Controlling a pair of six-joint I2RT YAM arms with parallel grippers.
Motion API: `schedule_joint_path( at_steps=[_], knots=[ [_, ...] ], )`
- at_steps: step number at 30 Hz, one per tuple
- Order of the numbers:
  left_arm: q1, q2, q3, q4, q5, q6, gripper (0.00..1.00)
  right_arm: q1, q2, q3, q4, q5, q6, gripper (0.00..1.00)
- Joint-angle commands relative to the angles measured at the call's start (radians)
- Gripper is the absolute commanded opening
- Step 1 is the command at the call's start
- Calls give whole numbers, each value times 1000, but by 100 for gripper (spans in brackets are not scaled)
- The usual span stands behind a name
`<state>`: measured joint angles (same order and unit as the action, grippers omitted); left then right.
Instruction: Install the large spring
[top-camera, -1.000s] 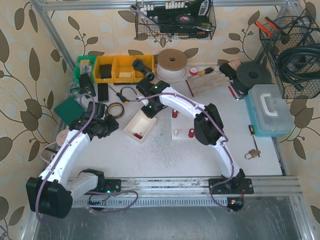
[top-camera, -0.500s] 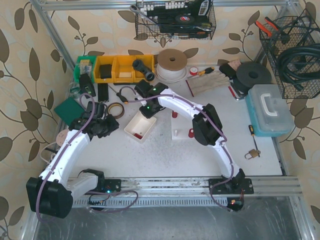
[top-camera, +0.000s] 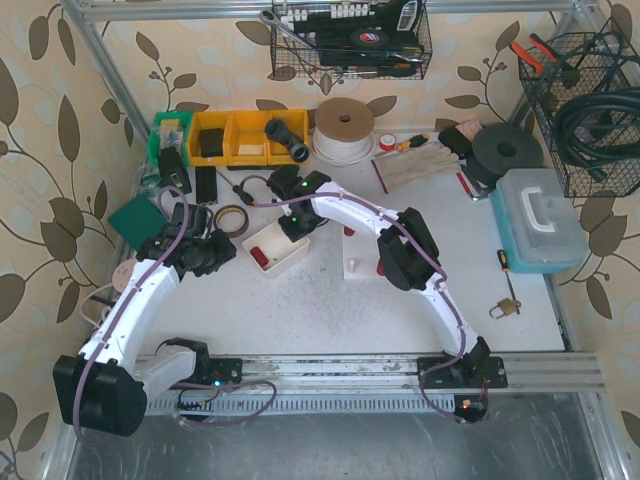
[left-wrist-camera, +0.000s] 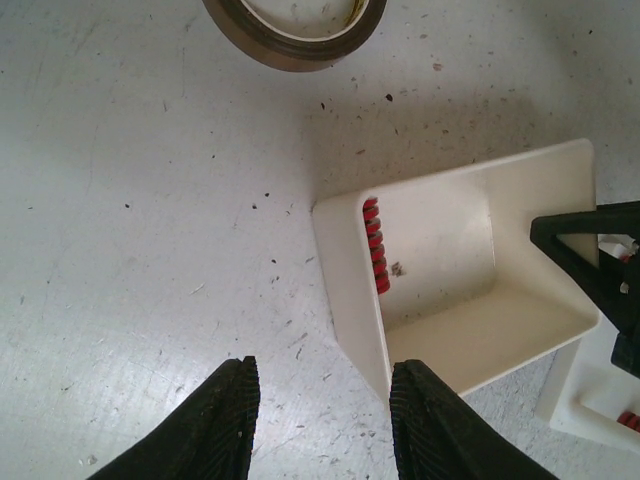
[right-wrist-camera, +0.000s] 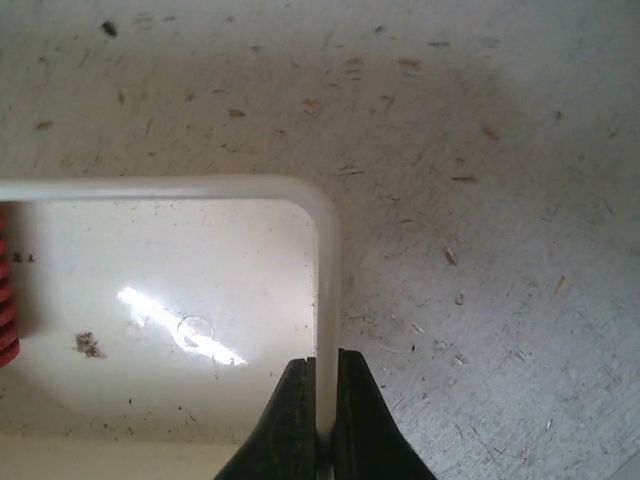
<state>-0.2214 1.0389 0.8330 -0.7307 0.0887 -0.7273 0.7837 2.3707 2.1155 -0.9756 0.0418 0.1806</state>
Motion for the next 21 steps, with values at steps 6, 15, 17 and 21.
schedule_joint_path(
  at_steps=[6,15,17,21],
  knots=[
    [10,-2,42,-3,24,27,42,5,-108,-157,22,197,301,0],
    [10,41,94,11,80,18,42,13,-178,-379,135,182,608,0],
    [10,50,104,13,100,18,42,14,-181,-392,139,184,634,0],
    [10,71,117,1,113,17,42,14,-206,-415,159,183,668,2]
  ],
)
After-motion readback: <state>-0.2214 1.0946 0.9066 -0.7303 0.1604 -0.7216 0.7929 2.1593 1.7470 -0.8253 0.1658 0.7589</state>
